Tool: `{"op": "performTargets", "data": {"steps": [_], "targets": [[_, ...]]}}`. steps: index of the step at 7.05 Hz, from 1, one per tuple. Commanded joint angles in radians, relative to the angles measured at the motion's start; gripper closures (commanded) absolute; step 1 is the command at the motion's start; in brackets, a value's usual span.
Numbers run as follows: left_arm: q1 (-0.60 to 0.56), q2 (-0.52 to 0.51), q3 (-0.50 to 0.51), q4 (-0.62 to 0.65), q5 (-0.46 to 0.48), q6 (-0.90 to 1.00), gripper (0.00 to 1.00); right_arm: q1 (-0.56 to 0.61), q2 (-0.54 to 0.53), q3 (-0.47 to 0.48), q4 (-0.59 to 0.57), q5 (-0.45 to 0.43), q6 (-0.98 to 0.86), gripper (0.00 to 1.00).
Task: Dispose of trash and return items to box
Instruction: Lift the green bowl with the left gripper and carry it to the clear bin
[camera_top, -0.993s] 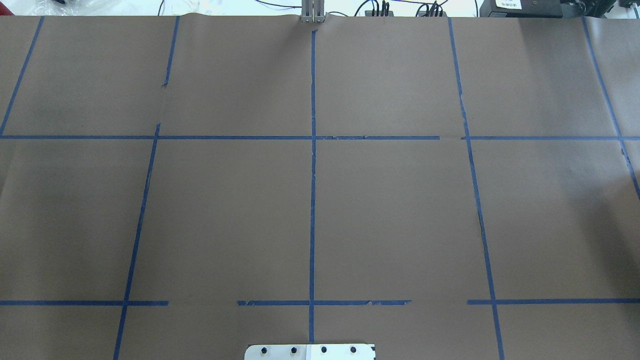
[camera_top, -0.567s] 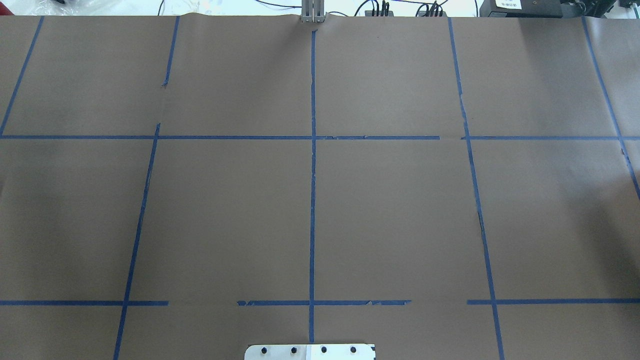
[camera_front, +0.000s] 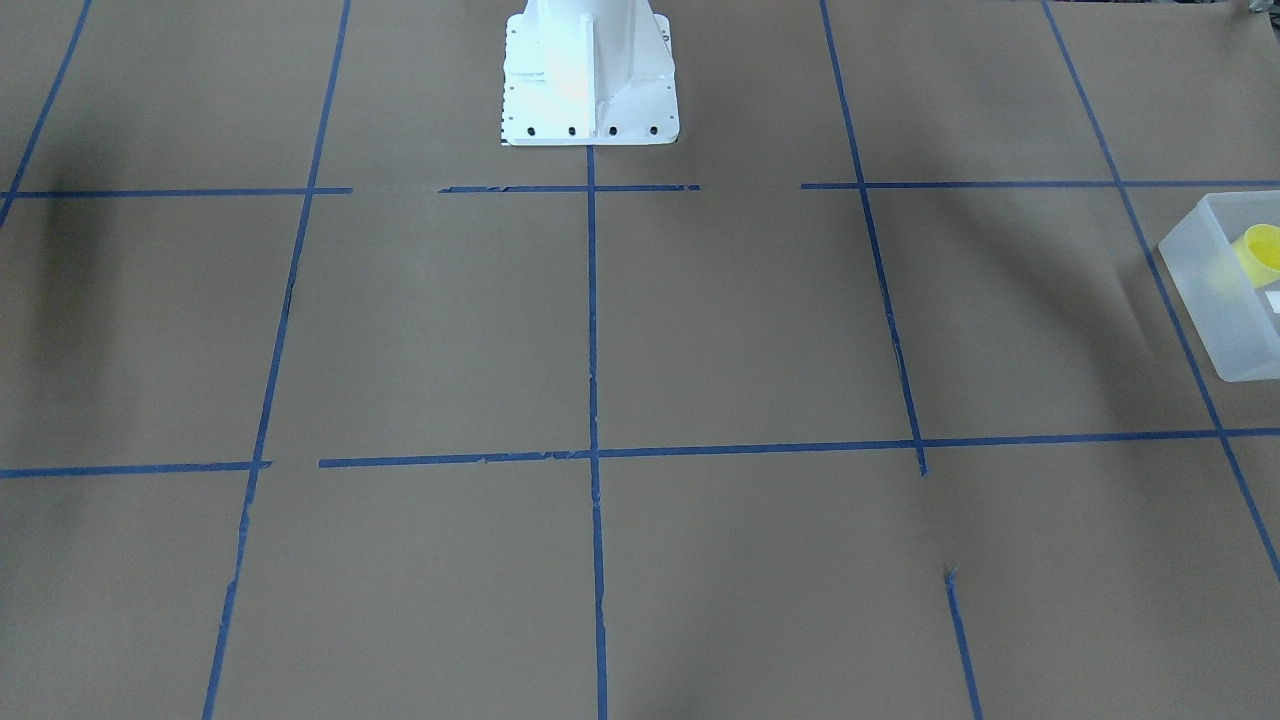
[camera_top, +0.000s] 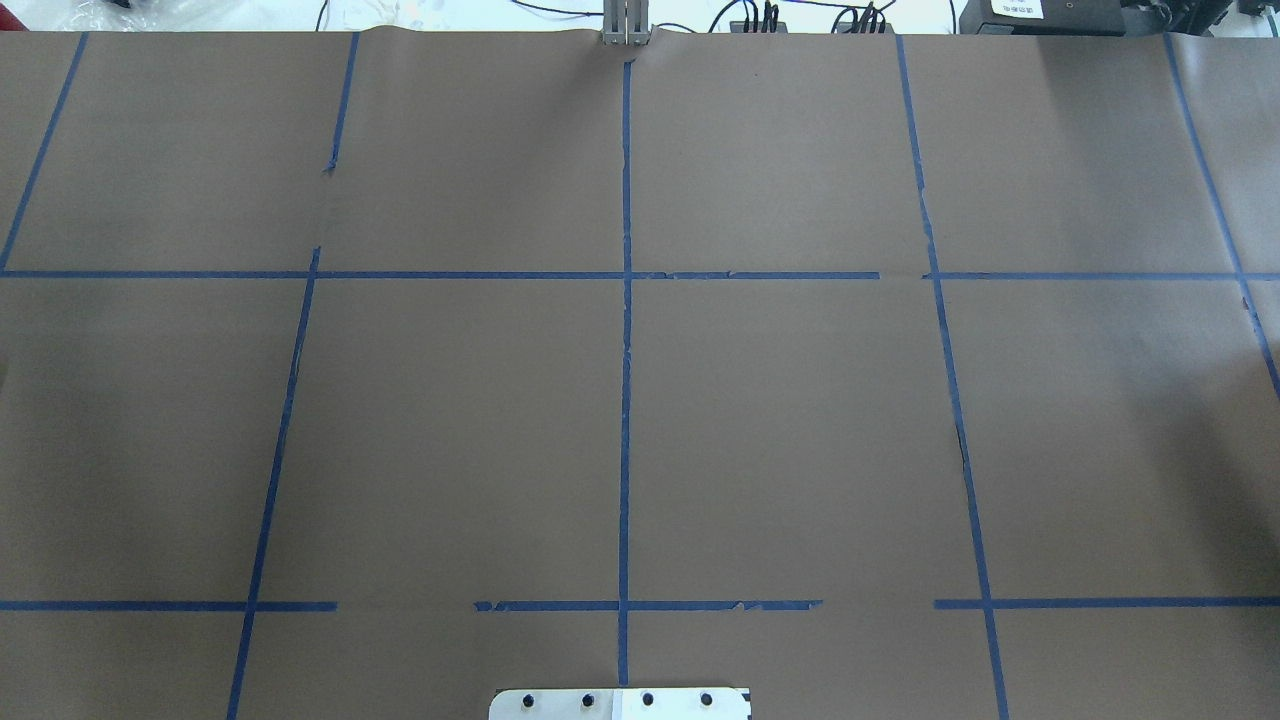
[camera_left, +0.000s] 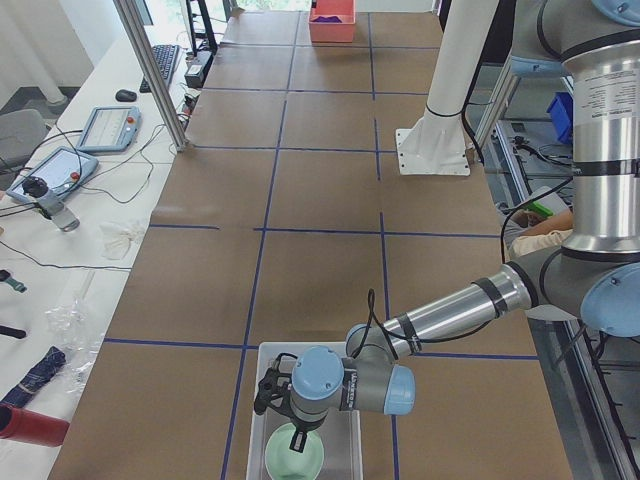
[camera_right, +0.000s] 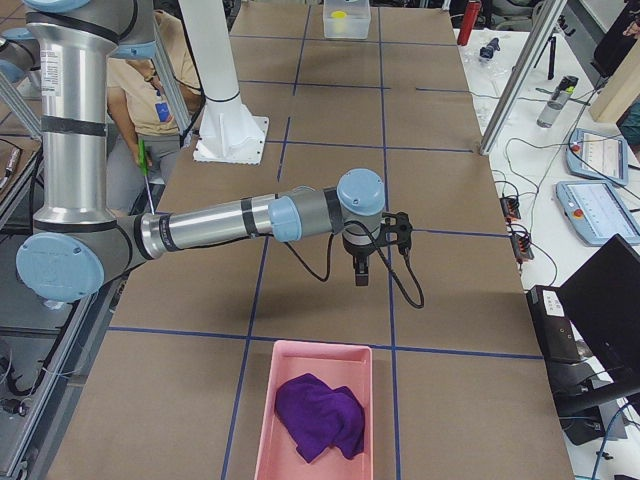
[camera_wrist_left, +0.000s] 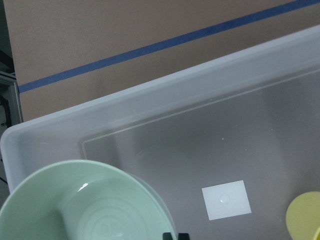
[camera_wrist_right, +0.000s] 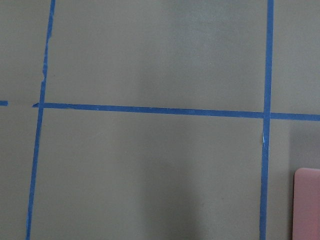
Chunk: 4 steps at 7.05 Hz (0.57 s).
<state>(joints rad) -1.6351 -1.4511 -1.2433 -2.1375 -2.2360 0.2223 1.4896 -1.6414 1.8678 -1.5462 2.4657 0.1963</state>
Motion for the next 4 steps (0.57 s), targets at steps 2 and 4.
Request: {"op": "performTargets", "data": {"steps": [2, 4], "targets": [[0.001, 0.0, -0.011, -0.004, -0.002, -0.003, 0.0, 0.0, -0.012, 0.014, 0.0, 0.002, 0.002, 0.0], [0.003, 0.006, -0.176, 0.033, -0.046, -0.053, 0.0, 0.001, -0.015, 0.037, 0.0, -0.042, 0.0, 0.0]]}}
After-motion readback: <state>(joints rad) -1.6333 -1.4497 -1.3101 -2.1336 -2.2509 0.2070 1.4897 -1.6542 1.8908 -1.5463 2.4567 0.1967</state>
